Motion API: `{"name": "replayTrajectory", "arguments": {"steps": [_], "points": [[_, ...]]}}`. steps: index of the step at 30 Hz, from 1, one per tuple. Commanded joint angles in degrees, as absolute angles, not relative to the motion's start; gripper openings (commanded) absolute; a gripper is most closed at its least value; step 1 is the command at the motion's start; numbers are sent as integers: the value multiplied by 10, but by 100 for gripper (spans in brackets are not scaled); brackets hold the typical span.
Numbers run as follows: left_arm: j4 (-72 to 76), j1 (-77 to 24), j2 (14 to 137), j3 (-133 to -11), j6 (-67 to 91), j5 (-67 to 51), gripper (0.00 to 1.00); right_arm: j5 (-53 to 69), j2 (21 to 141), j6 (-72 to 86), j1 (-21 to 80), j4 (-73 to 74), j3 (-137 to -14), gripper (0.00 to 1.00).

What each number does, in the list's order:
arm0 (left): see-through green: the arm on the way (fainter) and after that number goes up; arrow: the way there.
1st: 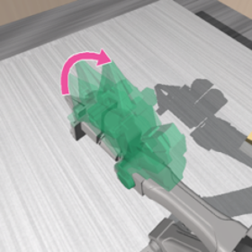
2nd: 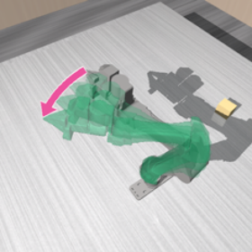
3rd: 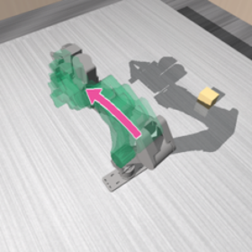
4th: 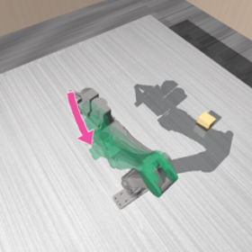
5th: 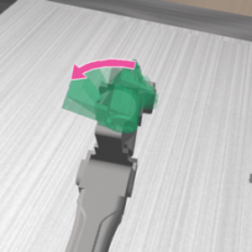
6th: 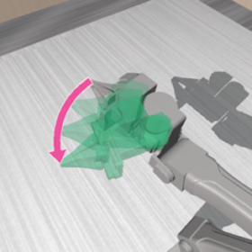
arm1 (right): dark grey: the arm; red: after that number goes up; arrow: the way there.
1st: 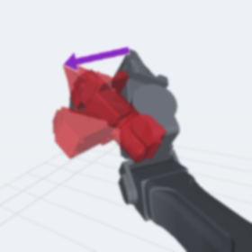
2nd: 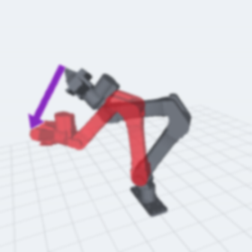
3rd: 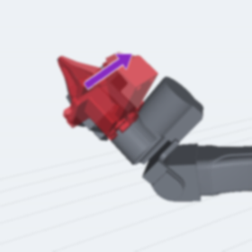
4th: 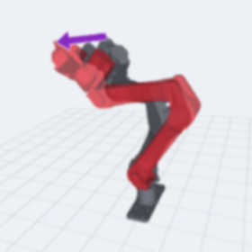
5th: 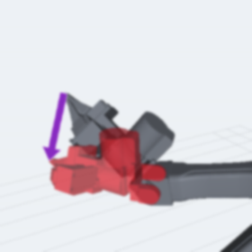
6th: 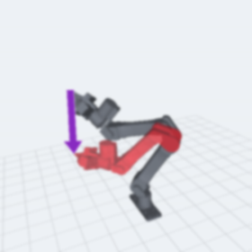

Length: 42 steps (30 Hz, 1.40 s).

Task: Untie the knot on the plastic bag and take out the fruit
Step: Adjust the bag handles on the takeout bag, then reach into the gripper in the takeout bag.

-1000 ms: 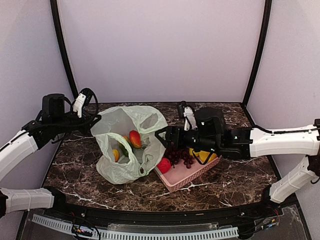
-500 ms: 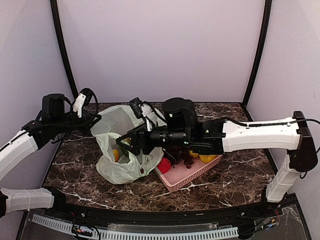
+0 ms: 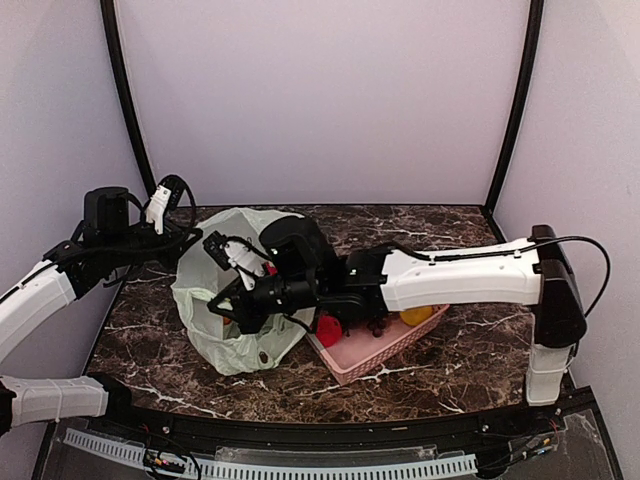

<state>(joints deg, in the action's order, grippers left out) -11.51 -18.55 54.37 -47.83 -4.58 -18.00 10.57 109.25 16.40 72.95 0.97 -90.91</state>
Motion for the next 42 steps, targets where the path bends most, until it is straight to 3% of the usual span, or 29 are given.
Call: {"name": "replayTrajectory", "arguments": {"steps": [1,6,12,13,17,20,22,26,30,36,42], "points": [[-95,-187,532,-476,-17,-188,1,164,1181,136,739,79,-952,0],[-98,-187,526,-481,-3,-178,1,195,1248,129,739,93,-975,0],[-106,-187,516,-467,24,-172,1,163,1232,125,739,85,-961,0],[-105,-187,516,-462,25,-173,1,154,1220,127,739,81,-951,3],[-105,-187,515,-450,24,-180,1,107,1151,140,739,57,-890,41],[-104,-187,513,-446,17,-182,1,70,1097,149,735,40,-844,62],[-102,-187,512,-443,12,-184,1,57,1071,156,728,31,-823,71],[-95,-187,512,-436,5,-190,1,55,1052,167,716,5,-807,80],[-93,-187,510,-434,4,-201,1,48,1056,182,707,-26,-806,81],[-75,-187,492,-424,-12,-235,1,12,1081,238,683,-24,-822,60],[-63,-188,489,-423,-10,-266,1,-29,1130,234,672,10,-858,48]]}}
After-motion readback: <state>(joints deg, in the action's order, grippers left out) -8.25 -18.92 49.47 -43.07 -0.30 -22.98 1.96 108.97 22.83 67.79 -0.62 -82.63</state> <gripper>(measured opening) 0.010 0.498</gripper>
